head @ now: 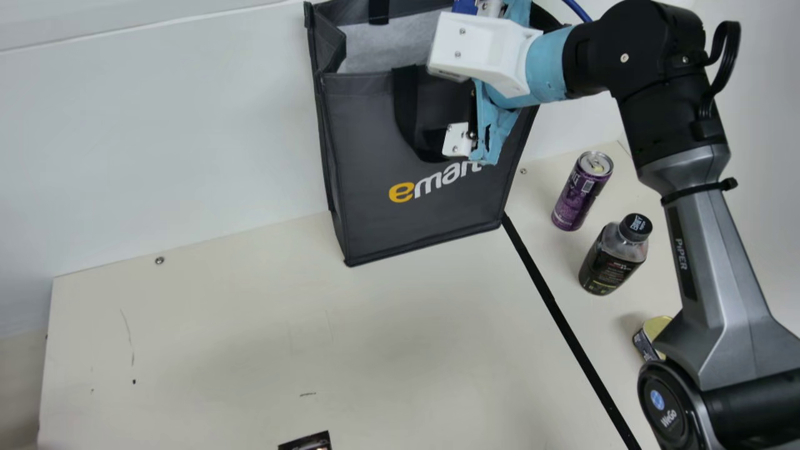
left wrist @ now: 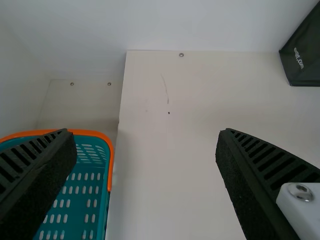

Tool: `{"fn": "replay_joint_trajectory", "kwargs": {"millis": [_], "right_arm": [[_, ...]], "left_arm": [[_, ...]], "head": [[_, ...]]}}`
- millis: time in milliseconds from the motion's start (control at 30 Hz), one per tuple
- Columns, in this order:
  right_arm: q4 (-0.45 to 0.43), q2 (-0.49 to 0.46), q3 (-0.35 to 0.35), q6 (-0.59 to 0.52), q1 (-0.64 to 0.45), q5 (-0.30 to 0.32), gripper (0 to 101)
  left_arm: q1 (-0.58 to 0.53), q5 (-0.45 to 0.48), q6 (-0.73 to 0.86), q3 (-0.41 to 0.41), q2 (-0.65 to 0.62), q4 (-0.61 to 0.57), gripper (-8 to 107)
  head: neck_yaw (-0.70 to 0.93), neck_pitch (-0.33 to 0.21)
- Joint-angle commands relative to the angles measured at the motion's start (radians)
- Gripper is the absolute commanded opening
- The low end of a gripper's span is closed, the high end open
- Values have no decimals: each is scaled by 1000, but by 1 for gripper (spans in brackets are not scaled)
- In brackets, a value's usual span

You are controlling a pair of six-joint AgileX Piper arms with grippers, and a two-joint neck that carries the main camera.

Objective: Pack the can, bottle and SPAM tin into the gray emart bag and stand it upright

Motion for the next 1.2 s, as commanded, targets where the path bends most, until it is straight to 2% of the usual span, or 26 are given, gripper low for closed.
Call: {"fn": "replay_joint_trajectory", "kwargs": {"millis": [0,233,267,800,1167], "right_arm": [[4,1,-1,-3,2,1,48],[9,7,-7,-10,9,1,1],[10,8,-8,-10,10,1,0],[1,-48,-2,8,33,1,0],[-33,-147,54,37,65,1,0]], "left_arm": [[0,0,0,0,0,0,90],[0,0,0,0,0,0,90],[0,0,0,0,0,0,90],[0,0,0,0,0,0,90],[0,0,0,0,0,0,90]], "head": [[-1,-23],[-1,-23],[-1,-23],[-1,-23],[-1,-23]]}}
